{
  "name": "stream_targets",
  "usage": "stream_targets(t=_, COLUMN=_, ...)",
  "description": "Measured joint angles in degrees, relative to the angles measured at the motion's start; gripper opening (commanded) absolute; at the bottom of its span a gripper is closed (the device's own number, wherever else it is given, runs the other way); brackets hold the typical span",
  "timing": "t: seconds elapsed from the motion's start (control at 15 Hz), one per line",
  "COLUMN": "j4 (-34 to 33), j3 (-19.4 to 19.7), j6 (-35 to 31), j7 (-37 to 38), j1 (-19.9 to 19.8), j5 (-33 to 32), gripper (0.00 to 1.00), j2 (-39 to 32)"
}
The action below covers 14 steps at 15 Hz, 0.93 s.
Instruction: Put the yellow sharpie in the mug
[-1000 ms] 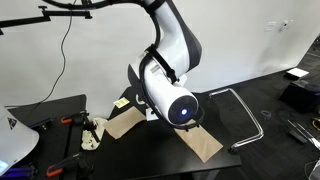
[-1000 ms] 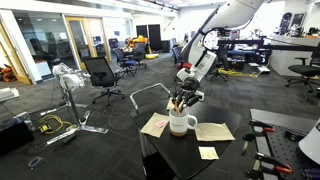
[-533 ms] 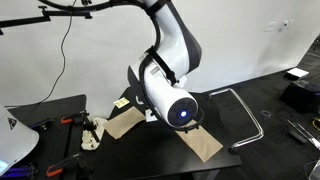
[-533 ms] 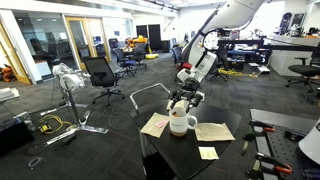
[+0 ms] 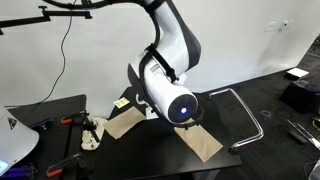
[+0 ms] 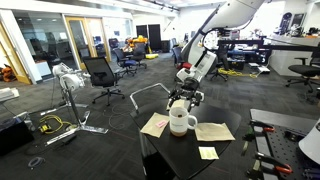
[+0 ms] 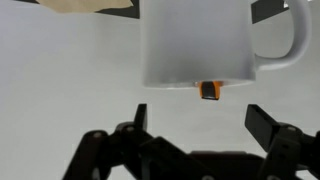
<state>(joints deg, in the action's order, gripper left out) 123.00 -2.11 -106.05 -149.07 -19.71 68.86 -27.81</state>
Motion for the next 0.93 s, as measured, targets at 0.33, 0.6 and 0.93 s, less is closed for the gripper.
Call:
stream_targets(t=0.33, j4=2.2, j3=-1.57, j6=0.0, j7=0.0, j1=-0.07, j5=-0.62, gripper=1.0, j2=4.64)
stream_targets(t=0.6, j4=5.58, j3=-1.9, j6=0.01, j7=0.0, j1=-0.02, j5=-1.34, gripper=1.0, j2=10.97)
stream_targets(t=0.93, j4=9.25, j3=3.55, j6=2.08, j7=0.86, j1=5.11, j5=-3.3, gripper=1.0, j2=19.48)
